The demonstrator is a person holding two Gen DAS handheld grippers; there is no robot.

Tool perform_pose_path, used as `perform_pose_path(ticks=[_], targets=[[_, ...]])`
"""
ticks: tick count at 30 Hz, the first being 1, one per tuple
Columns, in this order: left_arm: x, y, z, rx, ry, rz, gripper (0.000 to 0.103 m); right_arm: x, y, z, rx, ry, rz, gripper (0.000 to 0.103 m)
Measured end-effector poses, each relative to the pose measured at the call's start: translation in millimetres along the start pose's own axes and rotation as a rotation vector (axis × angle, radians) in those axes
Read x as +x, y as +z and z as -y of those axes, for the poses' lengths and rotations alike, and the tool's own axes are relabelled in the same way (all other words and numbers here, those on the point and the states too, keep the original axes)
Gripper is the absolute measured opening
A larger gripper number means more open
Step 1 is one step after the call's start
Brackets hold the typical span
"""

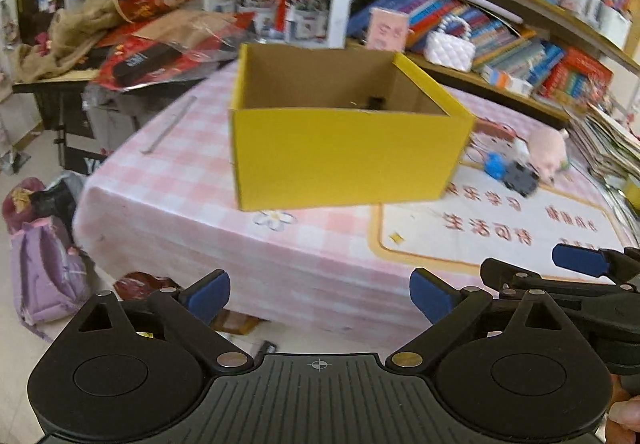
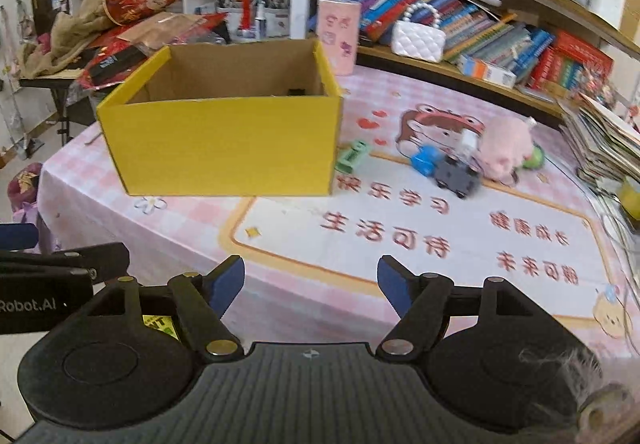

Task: Organize objects
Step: 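Move both tools back toward the remaining toys on the mat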

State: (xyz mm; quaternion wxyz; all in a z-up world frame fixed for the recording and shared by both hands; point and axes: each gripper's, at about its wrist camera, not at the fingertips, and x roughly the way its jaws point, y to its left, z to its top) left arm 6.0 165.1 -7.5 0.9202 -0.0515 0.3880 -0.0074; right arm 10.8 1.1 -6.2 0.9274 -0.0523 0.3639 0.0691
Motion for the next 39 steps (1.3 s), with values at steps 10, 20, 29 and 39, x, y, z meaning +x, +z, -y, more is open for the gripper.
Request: perform_pose_path(ticks=[10, 20, 29, 39], targets=[[10, -1, 46, 0.095, -0.102, -0.032, 0.098, -13, -17, 43, 0.088, -0.12, -0.019, 0.074], [23, 4, 98, 0.213, -0.195, -0.052, 0.098, -22, -33, 91, 0.202, -0.224, -0.031, 0.075], [41, 16, 144, 0.264, -0.234, -0.07, 0.098, -14, -31, 134, 0.253, -0.268, -0.051, 0.075], [69, 45, 179, 0.239, -0.198, -0.059, 0.098, 15, 1, 180, 0.22, -0.242, -0.049, 0.075]])
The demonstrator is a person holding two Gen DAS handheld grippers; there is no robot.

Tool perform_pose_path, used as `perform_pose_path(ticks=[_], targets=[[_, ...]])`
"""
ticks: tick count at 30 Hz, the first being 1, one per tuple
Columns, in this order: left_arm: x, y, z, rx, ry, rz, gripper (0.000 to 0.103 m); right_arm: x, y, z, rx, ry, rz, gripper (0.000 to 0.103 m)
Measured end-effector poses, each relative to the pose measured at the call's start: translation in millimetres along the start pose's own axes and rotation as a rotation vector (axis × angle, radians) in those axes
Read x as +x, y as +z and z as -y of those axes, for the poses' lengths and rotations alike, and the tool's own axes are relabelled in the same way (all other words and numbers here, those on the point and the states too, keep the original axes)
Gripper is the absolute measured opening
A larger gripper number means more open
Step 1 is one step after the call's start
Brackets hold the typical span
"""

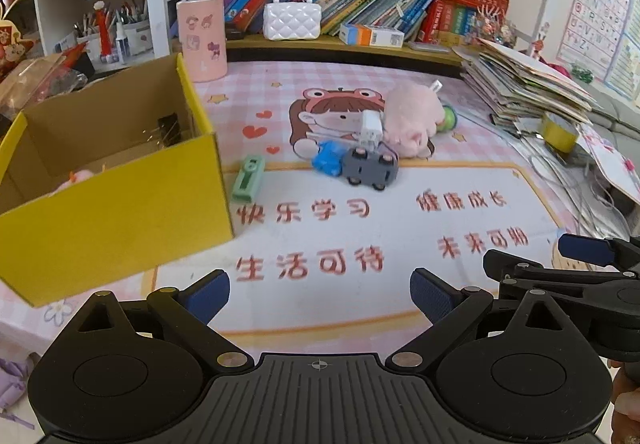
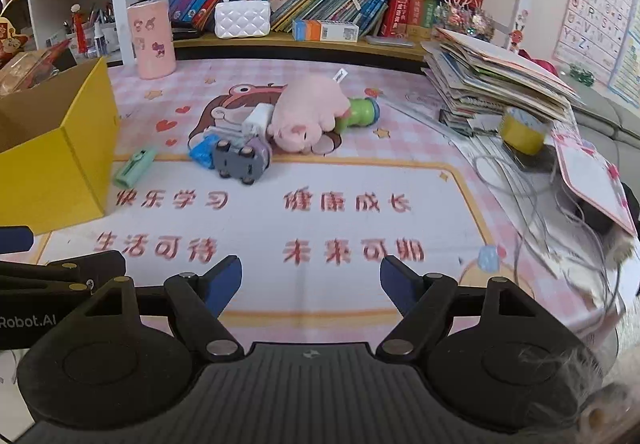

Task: Organize objects
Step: 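Move both tools back toward the remaining toys on the mat, then grasp the grey-purple toy truck with the left tool while the right tool grasps the pink plush pig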

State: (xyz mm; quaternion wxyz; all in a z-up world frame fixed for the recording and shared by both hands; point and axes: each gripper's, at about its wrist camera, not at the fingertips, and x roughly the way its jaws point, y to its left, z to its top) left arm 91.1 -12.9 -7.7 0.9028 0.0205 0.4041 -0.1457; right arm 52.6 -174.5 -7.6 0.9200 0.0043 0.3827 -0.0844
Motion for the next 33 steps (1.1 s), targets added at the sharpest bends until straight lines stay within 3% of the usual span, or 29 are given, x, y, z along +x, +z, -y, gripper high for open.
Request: perform_pose_path(ticks=[20, 26, 33], targets=[[70, 53, 46, -0.061, 0.099, -0.015, 0.097, 87, 61, 76, 0.043, 0.072, -0.007, 0.076], [100, 63, 62, 0.015, 0.158, 0.048, 0.093, 103, 79, 90, 0.031, 0.066, 0.049, 0.077], [141, 76, 77, 0.058, 0.128, 0.04, 0.093, 121, 102, 94, 0.005, 0.093, 0.078, 0.077]])
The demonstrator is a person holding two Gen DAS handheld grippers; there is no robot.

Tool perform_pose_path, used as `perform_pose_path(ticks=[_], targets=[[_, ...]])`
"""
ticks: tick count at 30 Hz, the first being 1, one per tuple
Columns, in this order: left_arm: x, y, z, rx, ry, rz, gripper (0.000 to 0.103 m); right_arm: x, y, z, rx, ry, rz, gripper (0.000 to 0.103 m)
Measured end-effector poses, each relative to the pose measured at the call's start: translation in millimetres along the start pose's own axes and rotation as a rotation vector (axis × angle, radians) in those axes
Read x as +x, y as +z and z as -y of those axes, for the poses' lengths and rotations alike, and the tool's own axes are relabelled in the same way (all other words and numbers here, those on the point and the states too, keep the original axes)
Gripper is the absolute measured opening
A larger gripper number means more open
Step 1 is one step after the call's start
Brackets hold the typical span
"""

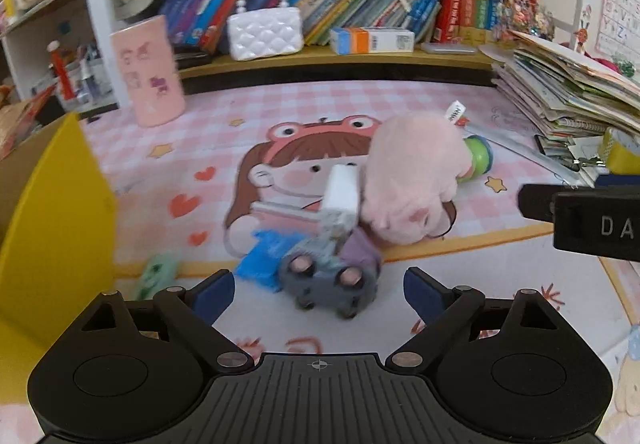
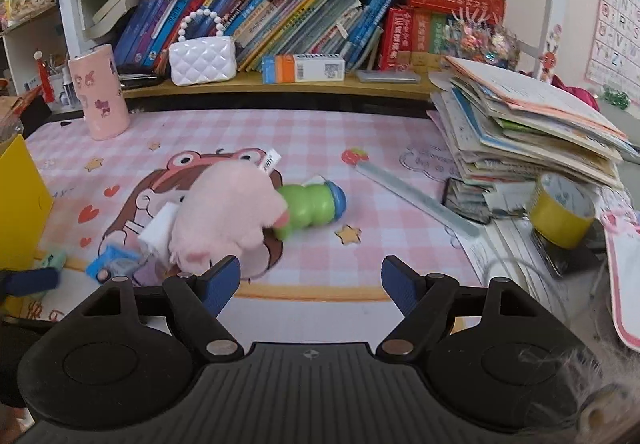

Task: Organize objects
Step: 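Grasp the grey-purple toy truck with the left tool while the right tool grasps the pink plush pig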

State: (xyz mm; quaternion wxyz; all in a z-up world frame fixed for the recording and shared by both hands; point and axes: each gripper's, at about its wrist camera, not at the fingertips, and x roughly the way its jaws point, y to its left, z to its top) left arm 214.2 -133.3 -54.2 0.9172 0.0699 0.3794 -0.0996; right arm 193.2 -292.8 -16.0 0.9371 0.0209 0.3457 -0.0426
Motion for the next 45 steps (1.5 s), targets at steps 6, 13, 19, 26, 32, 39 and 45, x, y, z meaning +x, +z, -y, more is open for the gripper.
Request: perform_pose_path(ticks=[6, 13, 19, 26, 32, 39, 45], targets=[[28, 5, 11, 0.054, 0.019, -0.022, 0.089, 10, 8, -3, -0.01, 0.062, -0.009, 0.087], [26, 8, 11, 0.078, 0.022, -0.042, 0.065, 30, 23, -4, 0.034, 0.126, -0.015, 0.095], [-14, 15, -7, 0.019, 0.008, 0.007, 0.065, 65, 35, -9, 0.127, 0.184, -0.081, 0.101], [-58, 9, -40, -0.115, 0.008, -0.008, 0.065, 102, 36, -13, 0.306, 0.243, -0.171, 0.101], [-77, 5, -52, -0.155, 0.024, 0.011, 0.065, 126, 27, 4, 0.572, 0.338, -0.241, 0.063], [-87, 3, -60, -0.156, 0.009, 0.043, 0.065, 92, 33, 4, 0.532, 0.326, -0.186, 0.059], [-92, -5, -70, -0.157, 0.006, 0.022, 0.065, 38, 27, -1, 0.45, 0.289, -0.125, 0.059]])
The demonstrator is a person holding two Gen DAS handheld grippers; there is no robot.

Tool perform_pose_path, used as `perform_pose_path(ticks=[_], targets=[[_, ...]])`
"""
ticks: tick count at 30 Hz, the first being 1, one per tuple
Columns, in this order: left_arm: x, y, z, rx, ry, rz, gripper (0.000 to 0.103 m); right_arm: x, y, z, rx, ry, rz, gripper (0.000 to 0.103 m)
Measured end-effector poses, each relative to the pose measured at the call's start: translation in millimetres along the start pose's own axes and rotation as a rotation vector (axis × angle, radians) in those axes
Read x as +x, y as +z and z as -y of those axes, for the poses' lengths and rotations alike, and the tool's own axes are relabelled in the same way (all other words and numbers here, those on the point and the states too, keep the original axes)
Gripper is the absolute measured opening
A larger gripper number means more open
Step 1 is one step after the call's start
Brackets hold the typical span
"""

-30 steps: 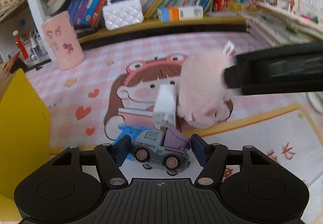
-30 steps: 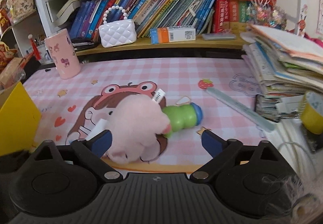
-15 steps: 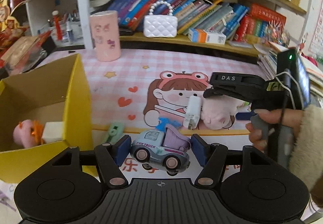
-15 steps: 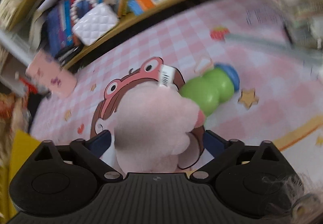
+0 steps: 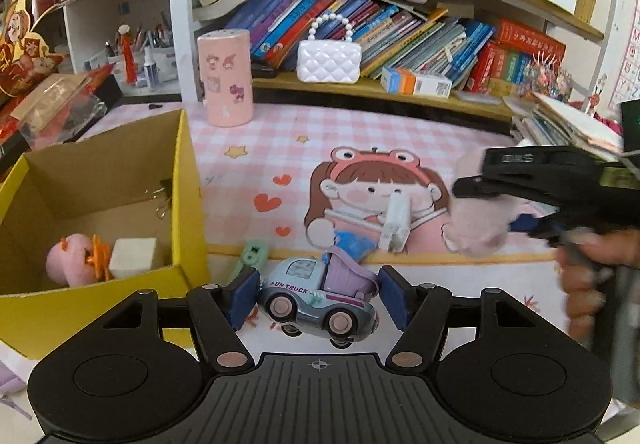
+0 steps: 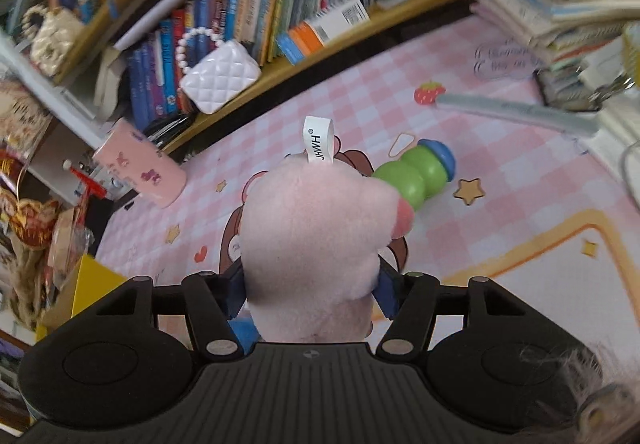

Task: Organize objects
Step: 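Grasp the grey-purple toy truck with the left tool while the right tool grasps the pink plush pig, then carry the toy truck and plush pig over the yellow box with both tools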

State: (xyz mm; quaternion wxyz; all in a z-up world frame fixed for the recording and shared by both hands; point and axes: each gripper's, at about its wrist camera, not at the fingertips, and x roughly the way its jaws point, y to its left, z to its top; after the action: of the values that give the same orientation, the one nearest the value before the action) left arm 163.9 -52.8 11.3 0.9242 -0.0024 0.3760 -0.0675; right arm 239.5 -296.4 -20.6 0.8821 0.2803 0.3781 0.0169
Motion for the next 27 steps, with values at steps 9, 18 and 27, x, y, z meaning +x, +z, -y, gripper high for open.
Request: perform_pose_path(ticks=[9, 18, 27], targets=[[-22, -20, -28, -0.035, -0.067, 0.013, 0.065, -63, -75, -45, -0.291, -0.093, 0.053, 0.059], [-48, -54, -66, -0.064, -0.097, -0.001, 0.065, -82, -140, -82, -0.369, -0.122, -0.012, 0.059], [-82, -88, -110, -0.09, -0.092, -0.018, 0.065, -95, -201, -120, -0.407, -0.095, -0.086, 0.06]])
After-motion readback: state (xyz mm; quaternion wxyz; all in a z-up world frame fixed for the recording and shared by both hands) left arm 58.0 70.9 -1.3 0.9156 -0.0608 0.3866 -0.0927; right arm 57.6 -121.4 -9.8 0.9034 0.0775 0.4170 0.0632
